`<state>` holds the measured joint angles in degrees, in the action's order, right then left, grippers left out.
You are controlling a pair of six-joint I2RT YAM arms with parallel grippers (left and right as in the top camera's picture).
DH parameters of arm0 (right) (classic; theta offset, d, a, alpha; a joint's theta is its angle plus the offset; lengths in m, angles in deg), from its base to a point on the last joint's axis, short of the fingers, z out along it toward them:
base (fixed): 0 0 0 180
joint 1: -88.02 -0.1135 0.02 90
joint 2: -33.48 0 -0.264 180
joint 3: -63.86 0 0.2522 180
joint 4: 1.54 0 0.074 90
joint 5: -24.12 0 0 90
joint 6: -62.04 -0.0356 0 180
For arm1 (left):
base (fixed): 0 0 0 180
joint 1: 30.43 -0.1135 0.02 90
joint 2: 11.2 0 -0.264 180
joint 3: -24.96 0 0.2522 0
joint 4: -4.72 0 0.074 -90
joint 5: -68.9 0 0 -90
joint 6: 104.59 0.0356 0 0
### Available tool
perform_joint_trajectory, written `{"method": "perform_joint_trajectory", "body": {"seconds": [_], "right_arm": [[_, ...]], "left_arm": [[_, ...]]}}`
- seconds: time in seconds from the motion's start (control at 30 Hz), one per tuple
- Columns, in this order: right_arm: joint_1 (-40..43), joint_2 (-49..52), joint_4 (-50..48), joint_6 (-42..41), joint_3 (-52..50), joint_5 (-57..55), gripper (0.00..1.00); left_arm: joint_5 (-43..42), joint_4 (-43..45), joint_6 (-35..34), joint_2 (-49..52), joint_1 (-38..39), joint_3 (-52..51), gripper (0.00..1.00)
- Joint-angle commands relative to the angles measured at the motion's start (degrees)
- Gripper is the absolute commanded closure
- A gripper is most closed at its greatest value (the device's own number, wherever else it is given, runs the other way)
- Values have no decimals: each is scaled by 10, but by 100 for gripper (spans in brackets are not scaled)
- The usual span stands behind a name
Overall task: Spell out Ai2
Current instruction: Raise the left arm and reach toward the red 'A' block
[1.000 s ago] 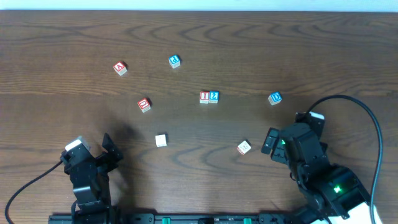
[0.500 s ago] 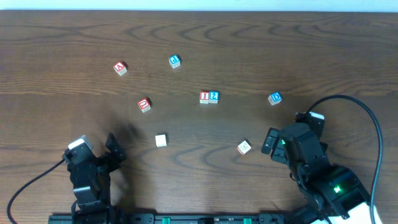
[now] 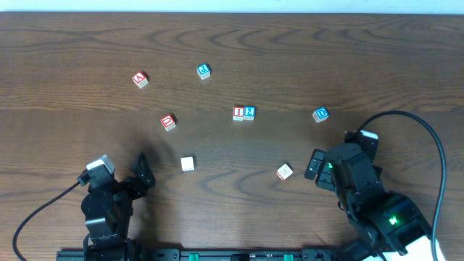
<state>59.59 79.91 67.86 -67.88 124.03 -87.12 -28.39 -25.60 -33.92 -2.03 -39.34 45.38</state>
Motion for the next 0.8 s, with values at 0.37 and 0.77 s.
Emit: {"method": "perform_joint_trajectory", "body": {"seconds": [0.37,0.77], "right_arm": [[-5,-2,-1,-7,-4,-4,1],[-5,-2,-1,-7,-4,-4,1]], "left_arm": [[163,100,61,65,-2,-8,4],[200,216,91,374,-2,102,4]]}}
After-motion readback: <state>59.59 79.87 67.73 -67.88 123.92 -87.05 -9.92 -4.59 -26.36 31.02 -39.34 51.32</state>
